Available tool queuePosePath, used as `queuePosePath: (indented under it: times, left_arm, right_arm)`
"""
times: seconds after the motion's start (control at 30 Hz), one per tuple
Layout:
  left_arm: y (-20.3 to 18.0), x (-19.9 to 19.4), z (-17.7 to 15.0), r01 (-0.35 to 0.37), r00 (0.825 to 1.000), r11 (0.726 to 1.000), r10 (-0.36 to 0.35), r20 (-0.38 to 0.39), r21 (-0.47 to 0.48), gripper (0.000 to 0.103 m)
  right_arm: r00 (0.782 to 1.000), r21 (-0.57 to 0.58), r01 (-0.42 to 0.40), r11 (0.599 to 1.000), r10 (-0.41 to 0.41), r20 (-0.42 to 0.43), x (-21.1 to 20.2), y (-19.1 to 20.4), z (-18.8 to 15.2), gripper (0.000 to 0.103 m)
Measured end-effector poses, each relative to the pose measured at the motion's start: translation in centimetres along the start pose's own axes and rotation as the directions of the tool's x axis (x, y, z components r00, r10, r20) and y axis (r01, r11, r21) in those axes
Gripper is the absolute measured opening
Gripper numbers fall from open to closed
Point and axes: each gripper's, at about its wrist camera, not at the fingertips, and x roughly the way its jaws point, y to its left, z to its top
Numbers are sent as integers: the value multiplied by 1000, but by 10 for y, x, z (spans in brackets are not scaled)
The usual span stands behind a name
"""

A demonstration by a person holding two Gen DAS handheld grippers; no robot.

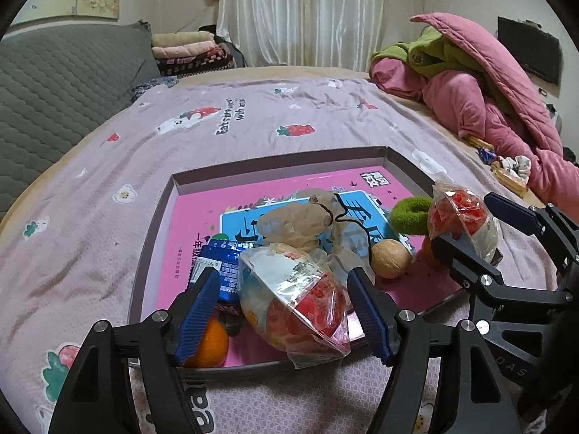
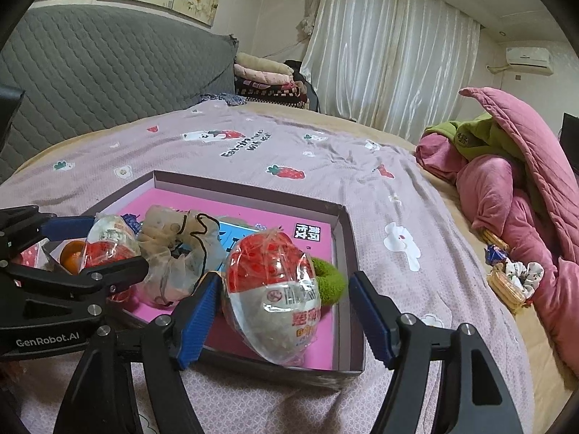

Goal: Organize objects
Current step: 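Open the left gripper to release its egg while the right gripper releases the other egg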

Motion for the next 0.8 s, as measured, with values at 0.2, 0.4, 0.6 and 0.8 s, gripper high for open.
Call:
queuePosePath:
  times: [0.2,0.4,0.6,0.8]
  left_arm:
    - [4,-7,2,-2,1000,1000,3,25,-18,75]
    - [9,-14,3,-1,999,999,3,50,-40,75]
    - [13,-16,3,-2,998,999,5,56,-52,75]
    - [15,-19,3,-5,998,998,9,68,-56,76]
  right_arm:
    - [1000,14,-9,1000,9,25,-5,-1,3,74]
    - [998,29,-21,999,19,57,-11,-1,7,76]
    - [997,36,-22,999,19,73,-15,-2,9,77]
    - [993,48,-26,999,20,115,-22,-4,12,77]
